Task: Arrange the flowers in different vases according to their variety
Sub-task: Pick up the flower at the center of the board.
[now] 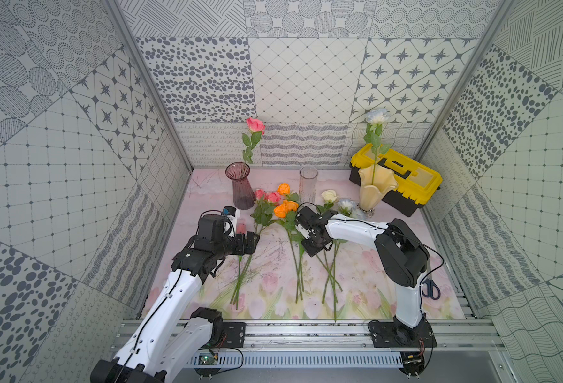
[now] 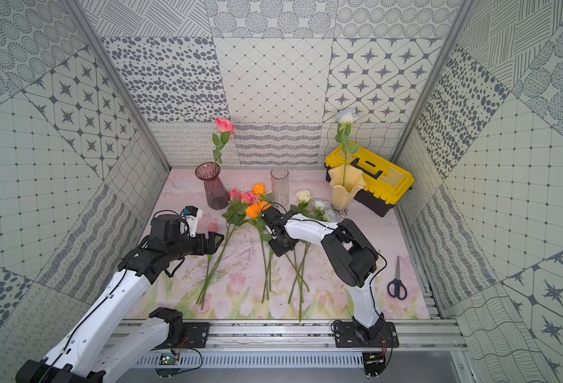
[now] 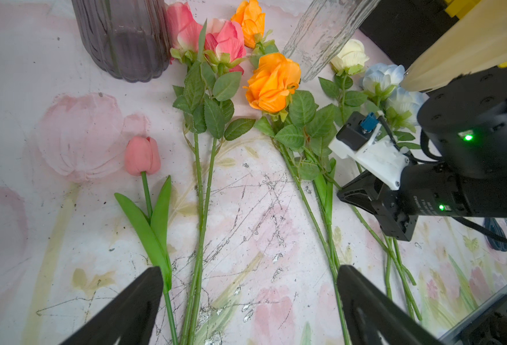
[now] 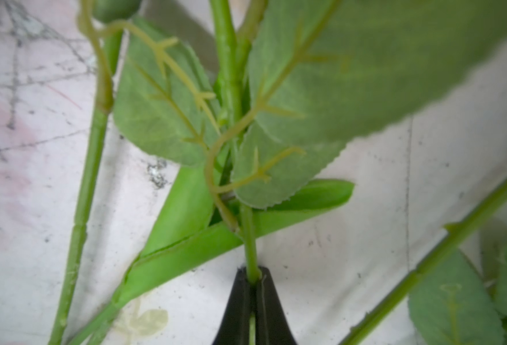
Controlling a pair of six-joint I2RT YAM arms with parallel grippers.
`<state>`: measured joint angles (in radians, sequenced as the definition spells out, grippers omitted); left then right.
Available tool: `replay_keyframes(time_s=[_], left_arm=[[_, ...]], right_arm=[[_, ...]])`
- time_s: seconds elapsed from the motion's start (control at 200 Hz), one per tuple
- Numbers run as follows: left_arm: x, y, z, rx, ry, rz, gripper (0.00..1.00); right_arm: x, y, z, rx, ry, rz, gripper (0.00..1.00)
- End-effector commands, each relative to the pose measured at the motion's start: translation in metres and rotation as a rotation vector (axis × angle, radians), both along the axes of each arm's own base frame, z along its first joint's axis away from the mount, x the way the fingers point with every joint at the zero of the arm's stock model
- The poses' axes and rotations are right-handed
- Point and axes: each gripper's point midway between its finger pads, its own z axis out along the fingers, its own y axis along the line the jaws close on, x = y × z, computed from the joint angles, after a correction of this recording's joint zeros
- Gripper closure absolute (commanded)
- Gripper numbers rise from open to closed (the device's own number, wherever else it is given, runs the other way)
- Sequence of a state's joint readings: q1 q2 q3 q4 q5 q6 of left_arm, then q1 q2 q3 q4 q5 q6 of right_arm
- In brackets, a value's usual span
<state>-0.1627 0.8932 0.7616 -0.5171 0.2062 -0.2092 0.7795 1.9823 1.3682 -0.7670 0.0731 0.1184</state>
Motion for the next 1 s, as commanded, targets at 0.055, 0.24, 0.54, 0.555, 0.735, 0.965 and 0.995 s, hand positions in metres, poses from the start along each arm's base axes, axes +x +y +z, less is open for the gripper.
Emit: replay_keyframes(time_s=[0.055,0.24,0.54,0.555,0.735,0.965,0.995], left_arm=[[-0.003,-0.004,0.0,-0.026,0.011,-0.01,0.04],[-0.005,-0.008,0.0,-0.042,0.012,-0.028,0.05],[-0.008,-0.018,0.001,-0.08,0.003,-0.077,0.06],[-0.009,-0.018,0.001,-0.082,0.003,-0.08,0.06],[-0.011,-0.023,0.0,-0.086,0.005,-0.102,0.07],[-0.012,-0.023,-0.002,-0.078,0.008,-0.106,0.07],[-0.012,-0.024,-0.002,-0.079,0.011,-0.106,0.07]], right_arm=[[0.005,-0.004,0.018,0.015,-0.082,-0.004,1.0],[0.017,0.003,0.071,0.144,-0.232,-0.039,1.0],[0.032,0.002,0.155,0.343,-0.494,-0.109,1.0],[0.033,0.001,0.156,0.343,-0.502,-0.111,1.0],[0.036,0.004,0.177,0.418,-0.576,-0.113,1.0],[0.046,-0.001,0.232,0.513,-0.758,-0.155,1.0],[0.05,-0.003,0.244,0.523,-0.797,-0.161,1.0]])
